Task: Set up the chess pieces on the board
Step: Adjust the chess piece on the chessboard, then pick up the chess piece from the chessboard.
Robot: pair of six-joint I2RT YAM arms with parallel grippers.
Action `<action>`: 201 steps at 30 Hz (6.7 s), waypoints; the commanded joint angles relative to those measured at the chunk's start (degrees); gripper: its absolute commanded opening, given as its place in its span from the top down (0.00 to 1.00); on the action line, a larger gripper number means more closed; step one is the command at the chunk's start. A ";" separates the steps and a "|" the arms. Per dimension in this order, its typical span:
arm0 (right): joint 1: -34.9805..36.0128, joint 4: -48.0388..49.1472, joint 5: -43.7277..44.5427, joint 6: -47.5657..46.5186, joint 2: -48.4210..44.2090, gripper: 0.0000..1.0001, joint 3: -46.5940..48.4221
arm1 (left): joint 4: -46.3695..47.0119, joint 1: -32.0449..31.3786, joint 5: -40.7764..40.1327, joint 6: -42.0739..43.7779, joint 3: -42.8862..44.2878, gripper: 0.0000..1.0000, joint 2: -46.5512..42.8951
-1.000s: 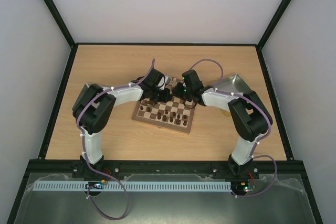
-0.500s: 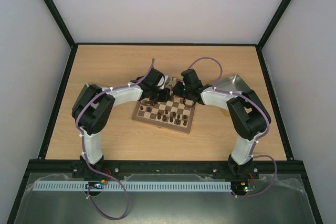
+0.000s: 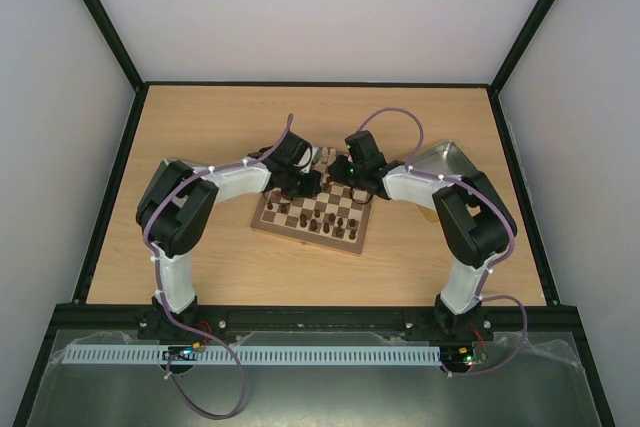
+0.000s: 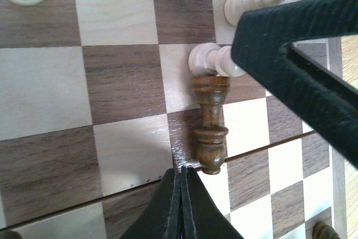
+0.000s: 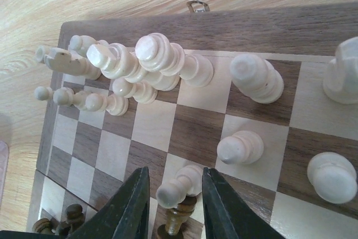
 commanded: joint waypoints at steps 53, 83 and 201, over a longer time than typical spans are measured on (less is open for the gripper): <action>-0.02 -3.58 -3.86 -1.95 0.55 0.82 -0.09 | -8.71 -1.85 -6.00 0.11 7.69 0.87 6.57; -0.02 8.01 -3.10 4.72 1.91 0.81 -2.65 | -10.30 -2.00 -6.10 2.33 5.51 0.98 4.81; 2.70 2.53 -3.82 3.40 -19.06 0.56 -8.75 | -1.94 0.44 1.43 10.93 -1.50 0.98 -12.67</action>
